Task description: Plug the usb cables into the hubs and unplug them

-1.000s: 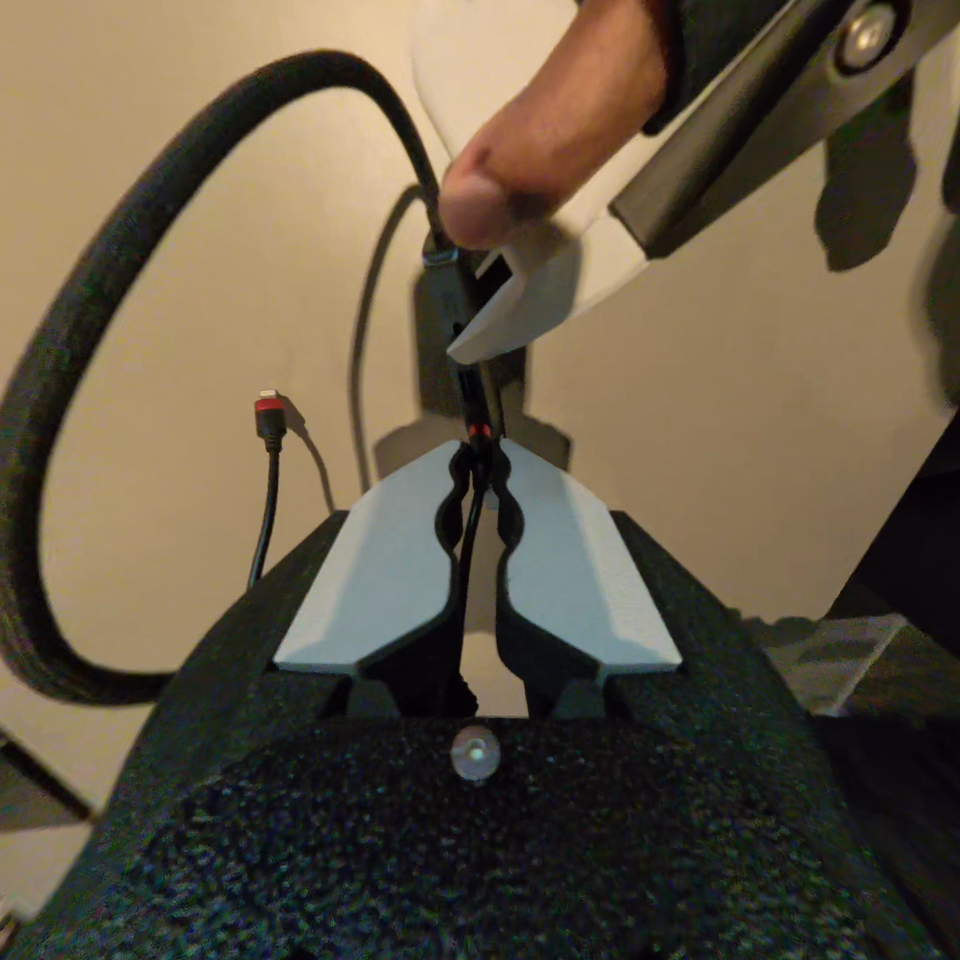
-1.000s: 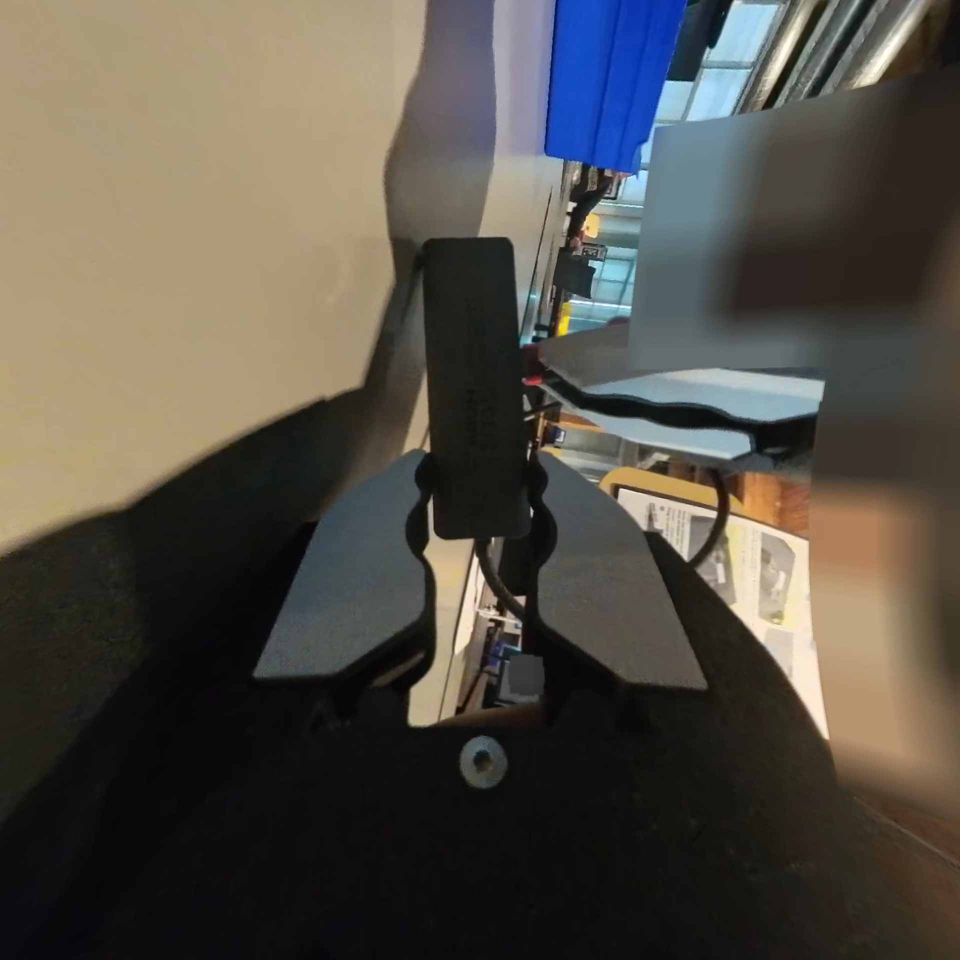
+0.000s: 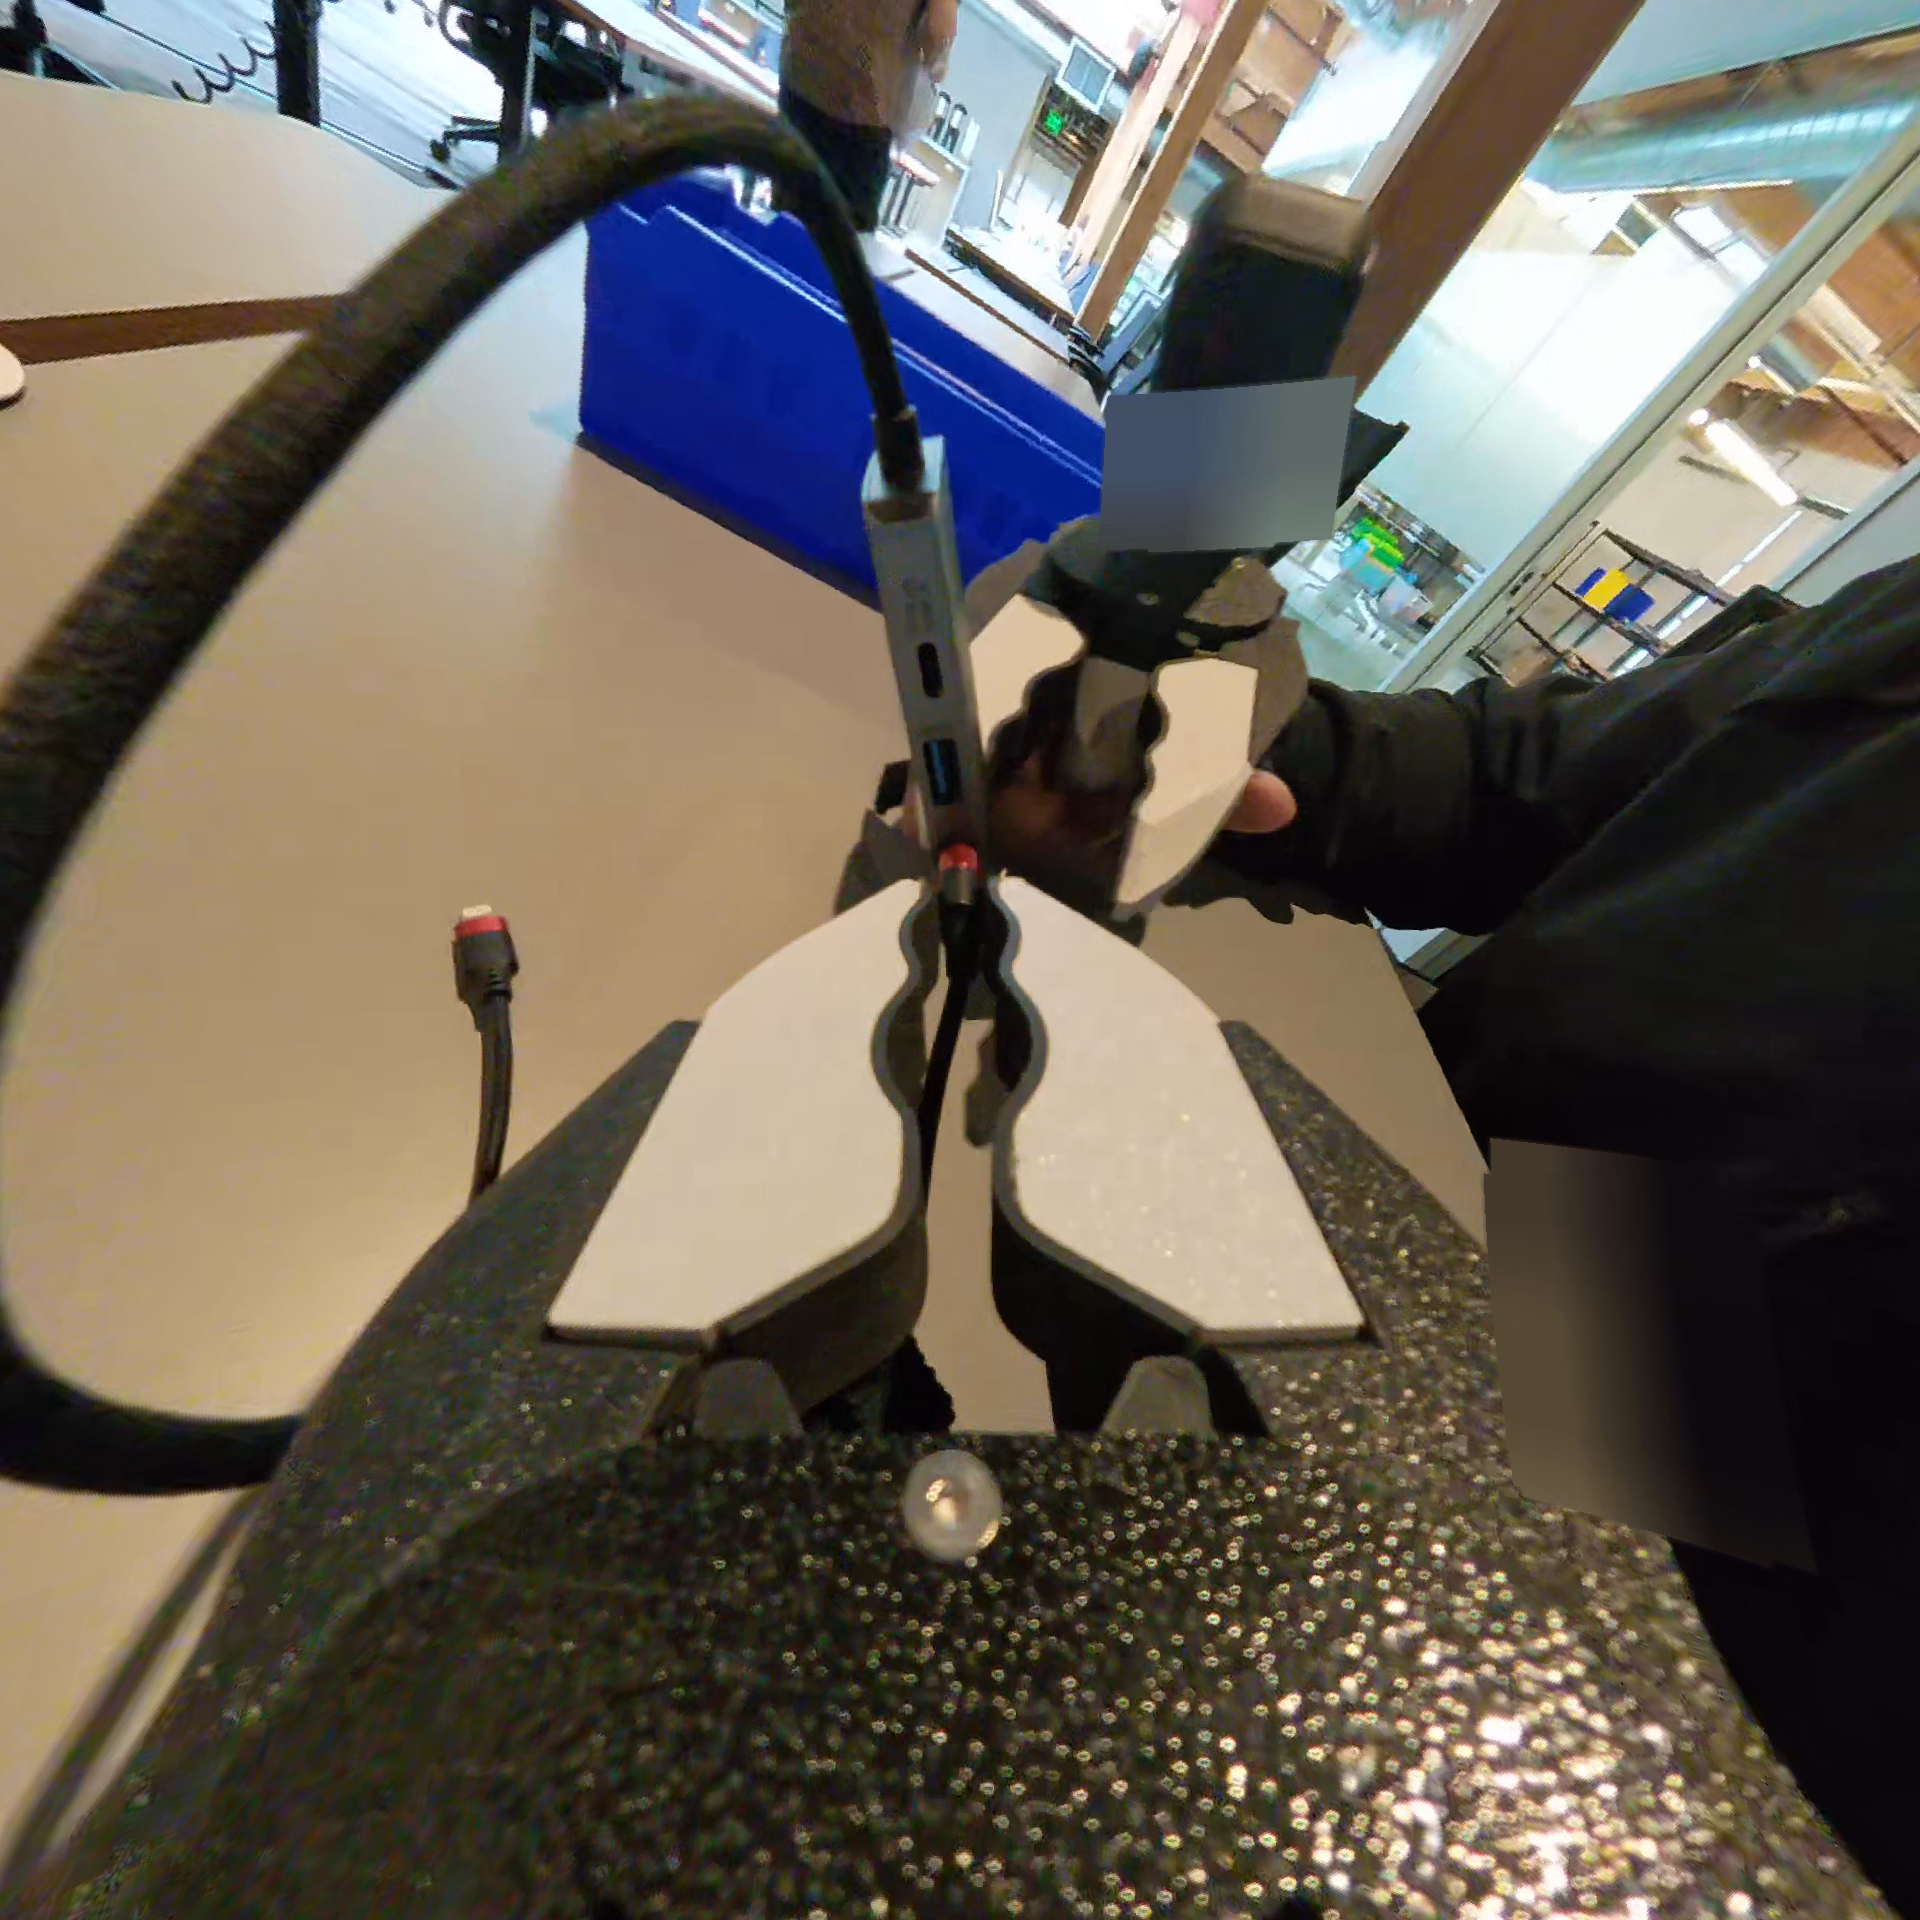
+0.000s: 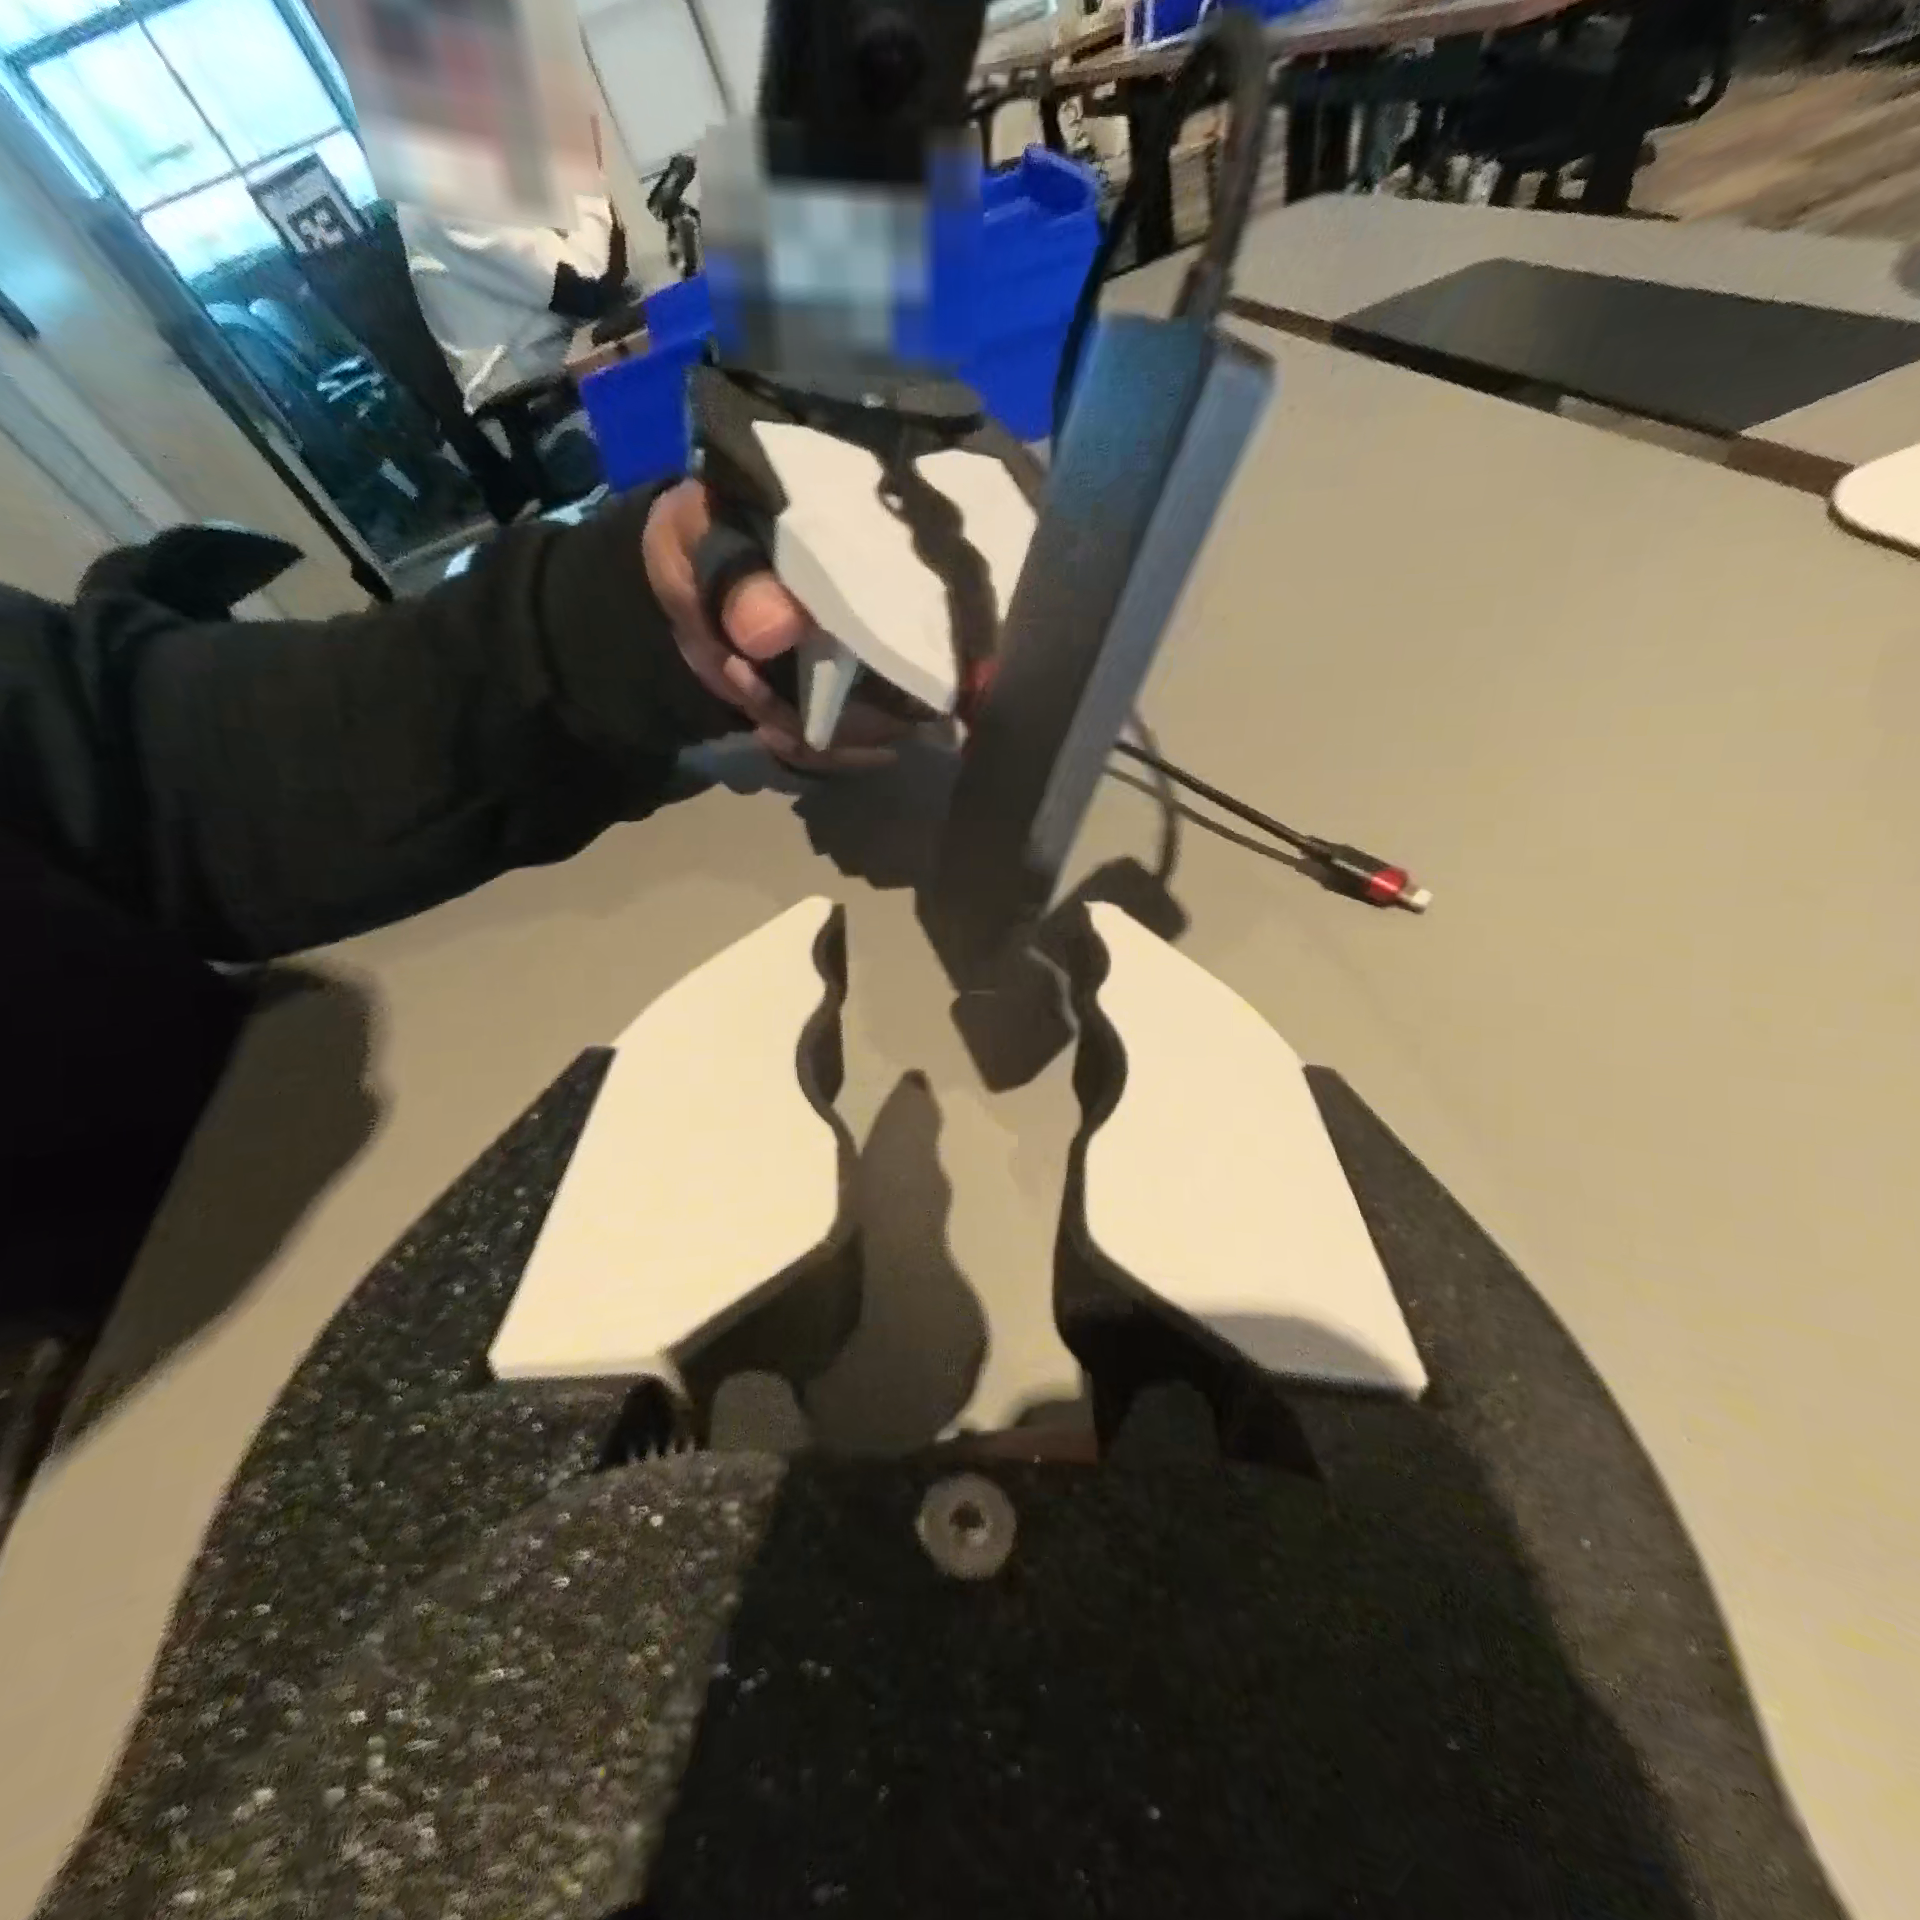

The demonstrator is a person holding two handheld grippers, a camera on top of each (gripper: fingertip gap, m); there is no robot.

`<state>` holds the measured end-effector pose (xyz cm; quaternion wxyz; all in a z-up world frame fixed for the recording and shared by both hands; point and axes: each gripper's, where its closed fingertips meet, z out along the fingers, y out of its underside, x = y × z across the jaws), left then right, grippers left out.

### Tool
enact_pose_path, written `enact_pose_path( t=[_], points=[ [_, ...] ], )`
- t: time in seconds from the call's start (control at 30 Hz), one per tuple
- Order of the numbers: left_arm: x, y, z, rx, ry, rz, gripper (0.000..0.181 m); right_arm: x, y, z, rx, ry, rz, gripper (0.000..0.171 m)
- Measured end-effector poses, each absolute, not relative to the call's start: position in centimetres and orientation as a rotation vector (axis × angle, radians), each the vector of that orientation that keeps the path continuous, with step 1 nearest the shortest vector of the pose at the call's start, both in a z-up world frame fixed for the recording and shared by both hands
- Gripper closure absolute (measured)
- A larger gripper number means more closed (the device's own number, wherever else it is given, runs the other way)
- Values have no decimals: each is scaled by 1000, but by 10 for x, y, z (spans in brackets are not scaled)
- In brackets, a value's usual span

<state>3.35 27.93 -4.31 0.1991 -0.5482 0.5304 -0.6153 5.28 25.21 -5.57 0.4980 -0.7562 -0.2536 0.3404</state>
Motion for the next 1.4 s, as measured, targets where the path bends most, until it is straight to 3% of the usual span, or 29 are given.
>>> enact_pose_path(
  t=[0.13, 0.23, 0.3, 0.7, 0.87, 1.1, 1.4],
  points=[
    [33, 274, -42, -1511, 1515, -1707, 174, 53, 254, -53, -1825, -566, 874, 130],
    [36, 262, -43, -1481, 1570, -1718, 174, 50, 254, -50, -1807, -544, 917, 154],
    [36, 259, -43, -1476, 1585, -1716, 174, 50, 253, -49, -1797, -555, 938, 158],
    [34, 253, -52, -1536, 1661, -1682, 174, 48, 247, -57, -1850, -636, 960, 159],
    [37, 247, -55, -1520, 1696, -1643, 174, 47, 248, -47, -1788, -591, 970, 147],
    [44, 250, -65, -1562, 1683, -1590, 172, 49, 251, -60, -1862, -675, 750, 160],
    [29, 289, -38, -1492, 1465, -1563, 173, 91, 271, -58, -1896, -619, 281, 160]
  ],
)
